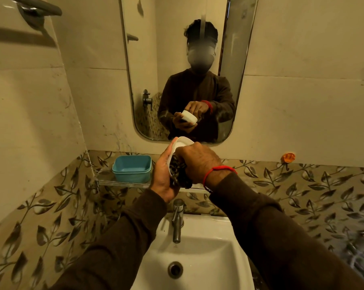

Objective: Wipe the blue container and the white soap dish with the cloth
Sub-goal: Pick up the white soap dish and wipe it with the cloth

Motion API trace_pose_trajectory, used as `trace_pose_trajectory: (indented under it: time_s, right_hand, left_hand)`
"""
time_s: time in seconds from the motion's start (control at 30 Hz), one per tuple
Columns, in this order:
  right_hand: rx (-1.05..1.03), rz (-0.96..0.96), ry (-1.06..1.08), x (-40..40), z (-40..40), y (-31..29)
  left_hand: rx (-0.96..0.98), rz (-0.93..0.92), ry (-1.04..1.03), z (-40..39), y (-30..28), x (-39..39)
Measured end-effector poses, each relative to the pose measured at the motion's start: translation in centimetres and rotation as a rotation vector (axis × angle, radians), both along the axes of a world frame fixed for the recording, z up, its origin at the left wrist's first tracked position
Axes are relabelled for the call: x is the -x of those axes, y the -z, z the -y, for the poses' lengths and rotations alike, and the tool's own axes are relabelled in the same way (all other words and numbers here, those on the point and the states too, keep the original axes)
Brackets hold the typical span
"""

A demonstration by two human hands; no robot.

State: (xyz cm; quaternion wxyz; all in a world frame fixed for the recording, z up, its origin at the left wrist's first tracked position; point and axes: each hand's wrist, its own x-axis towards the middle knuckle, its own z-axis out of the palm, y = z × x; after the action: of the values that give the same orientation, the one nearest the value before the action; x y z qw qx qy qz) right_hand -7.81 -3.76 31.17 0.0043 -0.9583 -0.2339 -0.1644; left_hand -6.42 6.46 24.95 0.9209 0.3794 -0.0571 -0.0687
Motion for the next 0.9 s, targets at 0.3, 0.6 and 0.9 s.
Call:
trace_pose_trajectory:
  time_s: [0.3,0.6,0.9]
  right_hand:
    - [-0.431,-0.359,-0.154,-0.4,1.6,0.3]
    - [-0.462,-0.229,-0.275,-0.5,1.9,-0.6]
    - [-0.324,0.177,-0.076,-1.9,1.7,0.2]
  left_hand:
    - [0.039,-0.076,0.125,-1.8,-0.2,-0.4]
    - [0.005,-0.055,0.135,-2.0,-0.2,-0.4]
    - [-0.012,-0.051,0.09,-0.6,0.2,0.2]
